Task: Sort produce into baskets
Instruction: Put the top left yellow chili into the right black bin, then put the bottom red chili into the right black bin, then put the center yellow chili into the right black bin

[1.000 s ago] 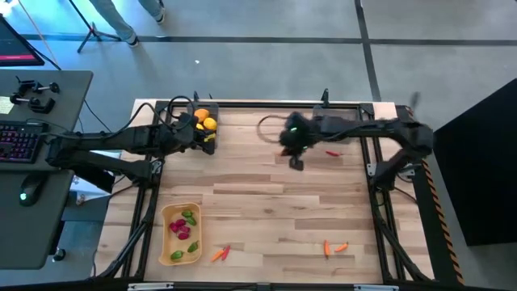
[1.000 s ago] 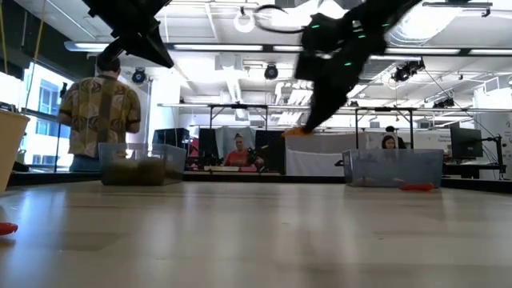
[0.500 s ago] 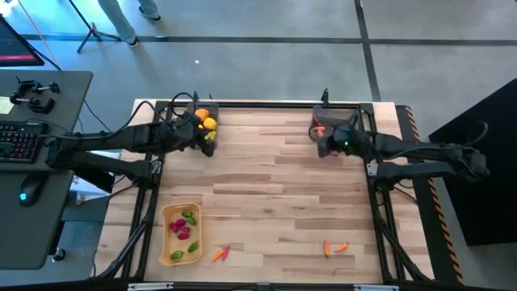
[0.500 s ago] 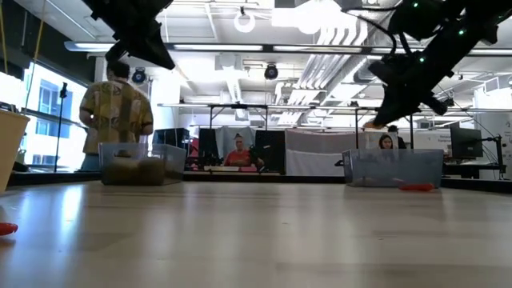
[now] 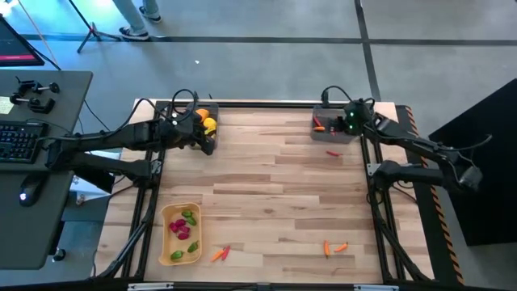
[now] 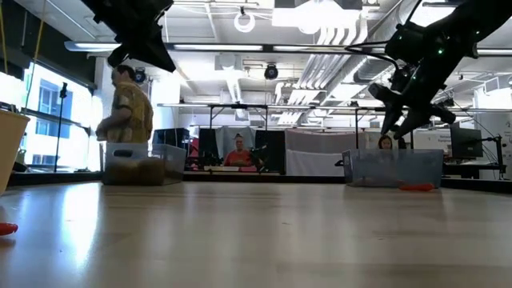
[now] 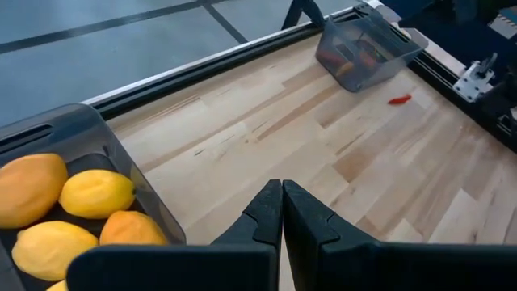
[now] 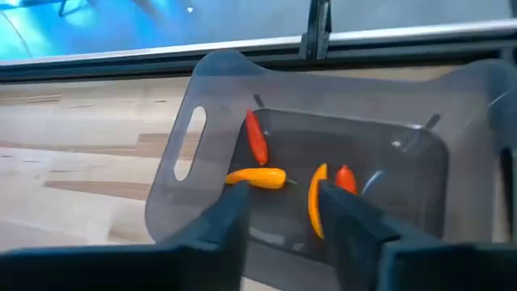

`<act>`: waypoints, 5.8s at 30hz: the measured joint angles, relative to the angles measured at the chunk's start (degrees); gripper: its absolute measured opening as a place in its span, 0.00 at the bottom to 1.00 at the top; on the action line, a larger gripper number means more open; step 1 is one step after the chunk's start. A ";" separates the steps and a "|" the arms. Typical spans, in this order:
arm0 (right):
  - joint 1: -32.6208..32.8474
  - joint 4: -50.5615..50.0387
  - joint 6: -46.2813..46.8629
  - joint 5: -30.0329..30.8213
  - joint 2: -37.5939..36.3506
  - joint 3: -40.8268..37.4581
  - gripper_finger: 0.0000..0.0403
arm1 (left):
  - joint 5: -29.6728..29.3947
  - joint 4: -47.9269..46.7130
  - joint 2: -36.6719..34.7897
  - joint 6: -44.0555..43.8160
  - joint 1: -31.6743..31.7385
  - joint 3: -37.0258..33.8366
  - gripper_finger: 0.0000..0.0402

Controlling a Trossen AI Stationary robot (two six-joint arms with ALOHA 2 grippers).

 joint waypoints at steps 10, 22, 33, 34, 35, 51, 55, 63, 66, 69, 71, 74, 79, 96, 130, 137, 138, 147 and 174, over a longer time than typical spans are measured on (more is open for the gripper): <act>-0.71 6.48 -5.81 -19.04 -1.37 3.55 0.57 | 0.61 -0.13 -0.01 0.08 -0.02 0.00 0.00; 32.82 13.42 -9.66 -31.15 7.38 9.22 0.57 | 1.26 -0.70 -0.01 3.00 -0.04 0.00 0.00; 57.77 34.36 -22.63 -27.40 32.05 13.26 0.57 | 3.47 -0.74 0.00 6.94 -0.07 0.00 0.00; 58.63 34.68 -22.61 -26.04 34.23 15.01 0.57 | 3.47 -0.74 -0.01 7.58 -0.07 0.00 0.00; 59.42 34.81 -22.64 -25.00 36.57 17.06 0.57 | 3.59 -0.74 0.01 8.07 -0.07 0.00 0.00; 62.11 27.78 -41.93 -28.21 69.43 52.55 0.57 | 5.22 -0.66 -0.01 12.30 -0.09 0.02 0.00; 62.11 25.67 -47.11 -32.88 75.22 58.34 0.57 | 5.22 -0.68 -0.01 11.90 -0.10 0.02 0.00; 62.11 25.80 -53.68 -33.68 83.31 66.85 0.57 | 5.20 -0.68 -0.01 11.69 -0.09 0.01 0.00; 62.11 25.81 -54.70 -33.67 84.71 67.73 0.57 | 5.18 -0.68 -0.01 9.61 -0.09 0.02 0.00; 62.11 25.61 -55.58 -33.64 85.59 67.78 0.55 | 5.18 -0.68 -0.01 8.90 -0.09 0.01 0.00; 62.11 25.69 -55.61 -33.75 85.93 67.79 0.52 | 5.18 -0.71 -0.01 8.90 -0.09 0.02 0.00; 62.22 25.94 -55.95 -33.75 86.30 67.87 0.44 | 5.09 -0.70 -0.01 8.90 -0.09 0.02 0.00; 63.20 26.20 -59.71 -32.67 86.92 67.97 0.23 | 5.08 -0.70 -0.01 8.90 -0.09 0.02 0.00; 58.08 -0.80 -61.57 -23.98 74.87 67.66 0.00 | 5.02 -0.70 -0.01 10.30 -0.11 0.02 0.00; 24.58 -8.95 0.70 18.91 -13.06 -4.44 0.00 | 4.65 -0.66 -0.01 4.26 -0.09 0.02 0.00; 2.06 0.00 -8.57 5.26 -6.57 -4.44 0.00 | 4.67 -0.66 -0.01 4.28 -0.09 0.02 0.00; -0.25 0.40 -7.54 3.01 -5.29 -4.34 0.00 | 4.66 -0.67 -0.01 4.29 -0.09 0.02 0.00; -6.32 1.05 -7.02 -5.85 0.90 -0.05 0.26 | 4.67 -0.70 -0.01 6.85 -0.07 0.02 0.00; 58.62 -10.15 59.58 -30.57 1.49 5.25 0.47 | 5.15 -0.68 -0.01 12.90 -0.04 -0.04 0.00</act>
